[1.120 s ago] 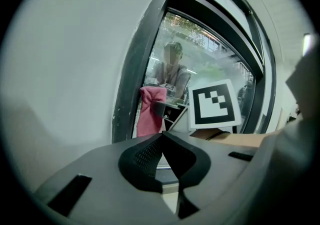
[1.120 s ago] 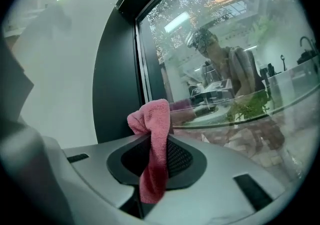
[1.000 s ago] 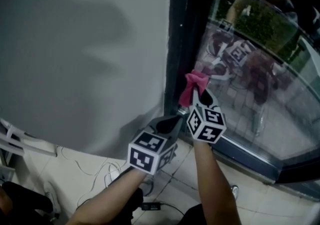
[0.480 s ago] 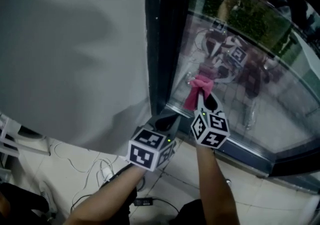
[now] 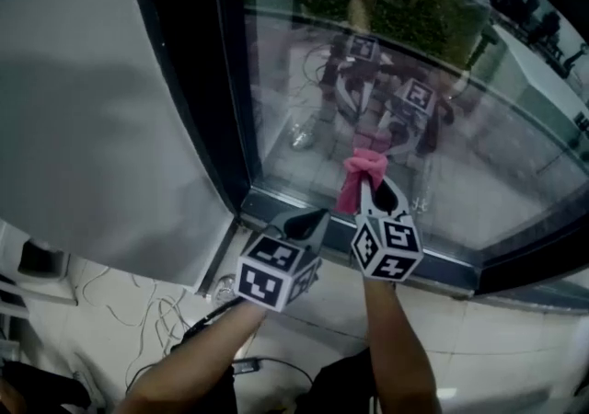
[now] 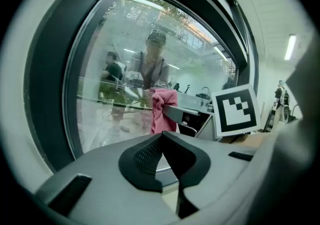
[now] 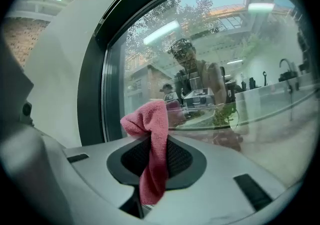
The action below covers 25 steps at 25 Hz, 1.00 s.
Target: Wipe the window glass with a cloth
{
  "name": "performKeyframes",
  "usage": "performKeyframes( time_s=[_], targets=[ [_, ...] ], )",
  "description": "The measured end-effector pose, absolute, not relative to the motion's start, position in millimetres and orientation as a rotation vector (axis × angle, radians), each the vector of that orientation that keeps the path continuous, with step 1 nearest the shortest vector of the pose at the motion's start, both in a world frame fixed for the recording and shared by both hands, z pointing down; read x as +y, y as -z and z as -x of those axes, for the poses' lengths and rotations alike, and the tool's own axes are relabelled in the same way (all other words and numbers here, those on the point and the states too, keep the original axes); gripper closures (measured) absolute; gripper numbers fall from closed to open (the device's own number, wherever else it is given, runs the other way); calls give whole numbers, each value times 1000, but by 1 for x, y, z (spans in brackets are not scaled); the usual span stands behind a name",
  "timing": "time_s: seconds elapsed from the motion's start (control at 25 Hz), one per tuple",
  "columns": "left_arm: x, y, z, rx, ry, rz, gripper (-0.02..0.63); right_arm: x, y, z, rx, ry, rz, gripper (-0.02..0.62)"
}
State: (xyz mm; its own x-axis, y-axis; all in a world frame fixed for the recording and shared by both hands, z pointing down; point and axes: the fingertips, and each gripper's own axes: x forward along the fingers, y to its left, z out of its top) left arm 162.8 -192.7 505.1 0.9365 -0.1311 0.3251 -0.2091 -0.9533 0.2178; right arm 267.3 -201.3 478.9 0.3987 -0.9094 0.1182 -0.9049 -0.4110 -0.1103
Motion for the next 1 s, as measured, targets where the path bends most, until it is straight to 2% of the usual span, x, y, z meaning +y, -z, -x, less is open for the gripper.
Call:
performKeyframes(
  time_s=[0.6,1.0],
  targets=[
    [-49,-525,-267,68,-570,-2894,600,-27,-485,-383,1436,248,2746,540],
    [48,-538,-324,258,-613,-2911,600,120,-494,-472,1063,267,2836,541]
  ],
)
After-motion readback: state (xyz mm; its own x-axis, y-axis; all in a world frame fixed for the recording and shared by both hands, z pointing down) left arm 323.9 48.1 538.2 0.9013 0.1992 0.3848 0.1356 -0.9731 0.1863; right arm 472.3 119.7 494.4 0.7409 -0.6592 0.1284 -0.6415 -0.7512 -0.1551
